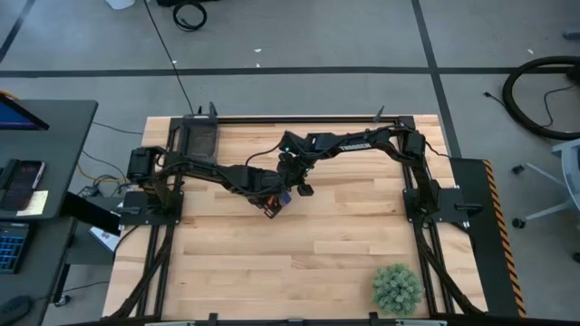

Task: Nest measuring cups in basket
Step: Stack the violet measuring cup on top of the green measuring cup

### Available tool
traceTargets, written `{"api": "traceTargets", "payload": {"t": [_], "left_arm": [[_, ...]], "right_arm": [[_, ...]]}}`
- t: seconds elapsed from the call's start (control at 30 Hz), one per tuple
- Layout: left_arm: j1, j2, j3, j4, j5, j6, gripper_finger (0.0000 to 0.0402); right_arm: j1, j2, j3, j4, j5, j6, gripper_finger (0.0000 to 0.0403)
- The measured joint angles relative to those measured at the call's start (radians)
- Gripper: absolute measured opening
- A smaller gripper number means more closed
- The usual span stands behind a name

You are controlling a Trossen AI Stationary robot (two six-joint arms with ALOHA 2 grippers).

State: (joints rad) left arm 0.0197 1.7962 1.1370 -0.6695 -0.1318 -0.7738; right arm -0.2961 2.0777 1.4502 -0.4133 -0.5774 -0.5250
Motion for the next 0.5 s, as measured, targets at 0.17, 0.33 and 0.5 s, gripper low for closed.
{"api": "traceTargets", "payload": {"t": [0.17,0.33,0.5], "left_arm": [[0.0,0.0,-0.001,0.05,0.002,-0.003,0.0007],[0.0,0.001,-0.002,0.069,0.002,-0.018,0.0007],[0.0,0.001,-0.003,0.101,-0.005,-0.03,0.0007]], "right_arm": [[0.009,0.0,0.0,-0.002,0.0,0.0,0.0],[0.015,-0.001,0.0,-0.004,0.003,-0.001,0.0],[0.015,-0.002,0.0,-0.004,0.003,-0.001,0.0]]}}
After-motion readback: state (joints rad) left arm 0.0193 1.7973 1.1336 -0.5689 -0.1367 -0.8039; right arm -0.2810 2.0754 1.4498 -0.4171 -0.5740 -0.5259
